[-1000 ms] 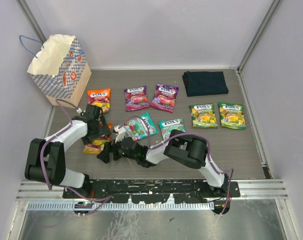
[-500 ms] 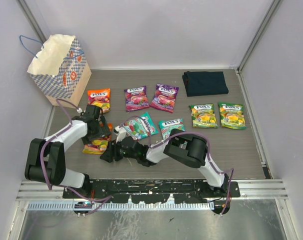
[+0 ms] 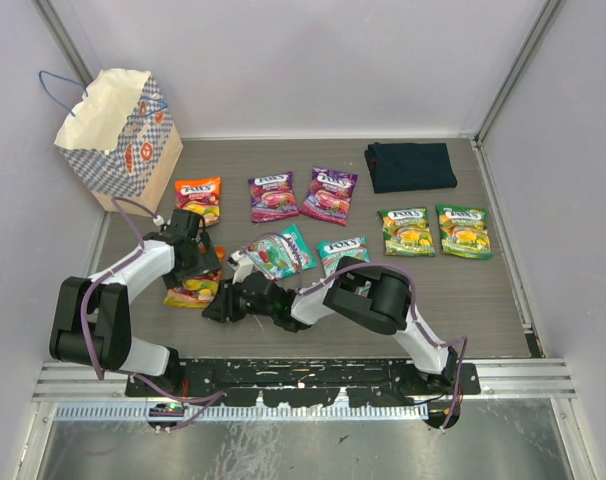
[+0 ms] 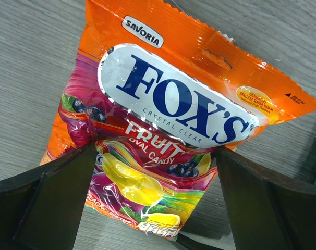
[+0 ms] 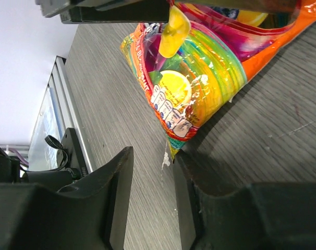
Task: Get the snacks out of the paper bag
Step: Adjust the snack at the center of the board.
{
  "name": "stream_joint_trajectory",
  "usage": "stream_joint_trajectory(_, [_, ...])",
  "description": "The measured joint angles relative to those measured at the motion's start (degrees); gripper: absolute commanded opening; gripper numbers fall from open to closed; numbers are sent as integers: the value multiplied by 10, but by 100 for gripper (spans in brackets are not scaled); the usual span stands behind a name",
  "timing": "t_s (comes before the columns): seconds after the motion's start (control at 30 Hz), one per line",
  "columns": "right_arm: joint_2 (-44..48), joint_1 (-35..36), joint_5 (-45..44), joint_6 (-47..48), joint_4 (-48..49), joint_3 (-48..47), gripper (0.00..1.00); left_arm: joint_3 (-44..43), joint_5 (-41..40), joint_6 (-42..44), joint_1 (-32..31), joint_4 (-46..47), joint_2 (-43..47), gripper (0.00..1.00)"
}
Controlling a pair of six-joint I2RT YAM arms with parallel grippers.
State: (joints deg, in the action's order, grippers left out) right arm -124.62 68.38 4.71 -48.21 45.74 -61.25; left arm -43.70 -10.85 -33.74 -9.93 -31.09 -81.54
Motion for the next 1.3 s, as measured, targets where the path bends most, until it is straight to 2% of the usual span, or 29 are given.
stream_joint_trajectory(0.1, [-9, -5, 4, -9, 1, -6, 27, 0, -2, 1, 2, 1, 0, 99])
stream_joint_trajectory(0.2, [-17, -8, 5, -18, 0, -11, 2, 0, -4, 2, 3, 3, 0, 99])
stream_joint_trajectory(0.47, [-23, -11, 12, -63, -13, -14, 1, 0, -5, 2, 3, 3, 0, 99])
stream_joint_trajectory(0.63, [-23, -18, 51, -131, -65, -37, 1, 0, -11, 2, 3, 1, -1, 99])
stream_joint_trajectory(0.77, [-22, -26, 85, -170, -86, -42, 54, -4, -14, 0, 3, -3, -7, 99])
stream_joint_trajectory(0.83, [-11, -26, 114, -178, -91, -43, 69, -8, -15, -3, 3, -5, -10, 99])
stream_joint_trajectory(0.9, [16, -21, 128, -162, -122, -41, 80, -9, -16, -4, 3, -6, -11, 99])
stream_joint_trajectory(1.0, [79, -17, 126, -117, -173, -11, 88, -11, -19, -7, 3, -10, -11, 99])
stream_joint_trajectory(1.1, [186, -13, 97, -58, -217, 50, 98, -16, -22, -7, 3, -17, -11, 98])
stream_joint_trajectory(1.2, [309, -17, 53, -12, -221, 127, 100, -26, -24, 3, 3, -33, -4, 98])
stream_joint_trajectory(1.3, [424, -53, 47, 3, -197, 215, 100, -40, -21, 20, 1, -53, 36, 98])
